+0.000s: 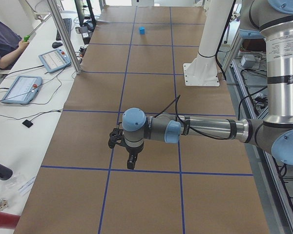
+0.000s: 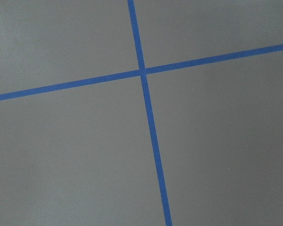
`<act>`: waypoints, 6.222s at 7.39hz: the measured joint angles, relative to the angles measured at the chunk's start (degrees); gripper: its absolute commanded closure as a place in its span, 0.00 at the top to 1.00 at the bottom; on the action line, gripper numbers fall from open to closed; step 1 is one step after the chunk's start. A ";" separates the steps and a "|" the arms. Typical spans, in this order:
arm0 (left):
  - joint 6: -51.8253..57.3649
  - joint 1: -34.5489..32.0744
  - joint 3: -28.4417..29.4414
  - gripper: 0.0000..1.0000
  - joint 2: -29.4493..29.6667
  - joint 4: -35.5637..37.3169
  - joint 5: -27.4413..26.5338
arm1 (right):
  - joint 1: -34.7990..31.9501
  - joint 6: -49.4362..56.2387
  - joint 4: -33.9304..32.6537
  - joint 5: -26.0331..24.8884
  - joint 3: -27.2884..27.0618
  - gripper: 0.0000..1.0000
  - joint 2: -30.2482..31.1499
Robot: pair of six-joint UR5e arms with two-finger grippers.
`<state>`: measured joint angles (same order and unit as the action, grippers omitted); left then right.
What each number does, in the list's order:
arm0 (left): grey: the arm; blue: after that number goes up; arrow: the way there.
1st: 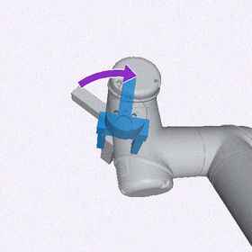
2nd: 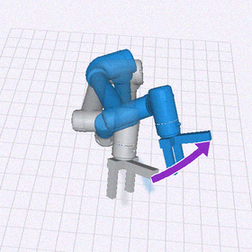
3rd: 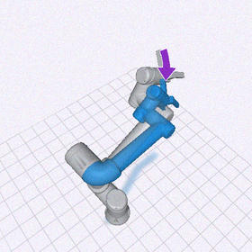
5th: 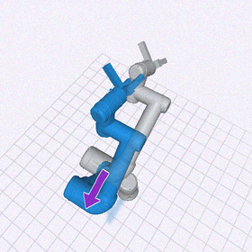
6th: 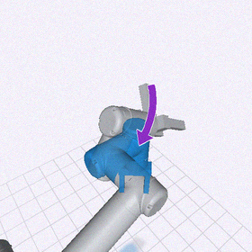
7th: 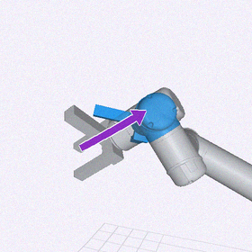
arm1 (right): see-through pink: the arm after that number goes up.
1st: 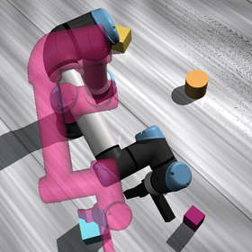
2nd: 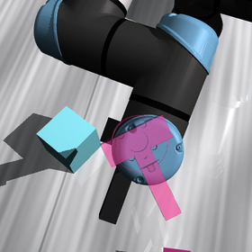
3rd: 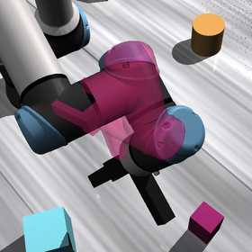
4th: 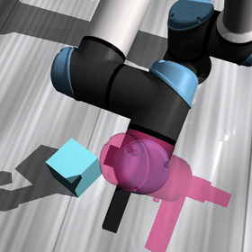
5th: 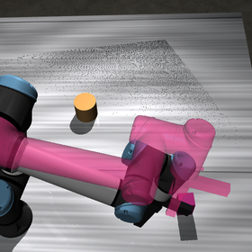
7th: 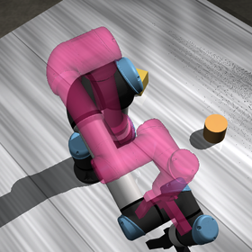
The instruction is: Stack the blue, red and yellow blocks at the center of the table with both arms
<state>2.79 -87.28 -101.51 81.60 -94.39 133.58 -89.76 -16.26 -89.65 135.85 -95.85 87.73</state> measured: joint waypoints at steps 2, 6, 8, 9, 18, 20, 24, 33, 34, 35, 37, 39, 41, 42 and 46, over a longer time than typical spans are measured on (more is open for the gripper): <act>0.02 0.00 0.00 1.00 -0.09 -0.04 0.09 | 0.05 0.00 0.03 0.01 -0.04 1.00 0.06; 0.02 -0.06 -0.22 1.00 -0.21 0.02 0.43 | 0.11 0.08 0.13 0.14 -0.20 1.00 -0.04; 0.08 0.08 -1.30 1.00 -0.06 -0.27 0.78 | 0.92 0.07 0.34 -0.02 -0.66 1.00 -0.79; 0.06 0.18 -2.15 1.00 0.11 -0.63 1.15 | 2.29 -0.21 0.37 0.28 -1.20 1.00 -2.58; 0.25 0.27 -3.66 1.00 -0.25 -1.06 2.66 | 23.22 -1.15 10.42 -3.47 5.95 1.00 -5.82; 0.19 0.27 -3.63 1.00 -0.11 -1.06 2.65 | 25.59 -0.97 10.40 -4.54 7.22 1.00 -5.96; 0.09 0.29 -3.55 1.00 0.39 -1.11 2.51 | 26.94 1.17 10.42 -4.88 11.02 0.85 -6.92; 0.05 0.57 -2.98 1.00 0.95 -1.21 2.62 | 26.46 -1.60 -11.07 -1.96 9.10 0.00 -27.40; 0.08 1.04 -2.98 1.00 1.16 -1.18 2.64 | 29.05 -6.94 -13.74 -1.98 9.02 0.00 -31.73; 0.08 1.73 -2.98 1.00 1.29 -1.13 2.65 | 32.21 -13.85 -14.61 -2.07 9.44 0.00 -35.54; 0.03 2.43 -2.97 1.00 1.35 -1.07 2.60 | 39.72 -30.28 -14.09 -2.58 12.40 0.00 -43.04; 0.02 2.53 -2.91 1.00 1.37 -1.00 2.55 | 46.61 -44.58 -6.36 -4.57 18.31 0.00 -48.19; 0.02 2.60 -2.86 1.00 1.37 -0.92 2.28 | 51.02 -50.41 -1.11 -8.55 22.77 0.00 -50.99; 0.02 2.62 -2.88 1.00 1.37 -0.89 2.14 | 52.11 -51.07 -0.37 -9.87 24.05 0.00 -51.61; 0.12 2.64 -2.79 1.00 1.37 -0.88 2.02 | 54.13 -52.91 2.56 -12.01 27.73 0.00 -53.15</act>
<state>2.92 -84.64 -104.30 82.97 -95.27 135.59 -35.62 -69.17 -87.09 123.84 -68.12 34.59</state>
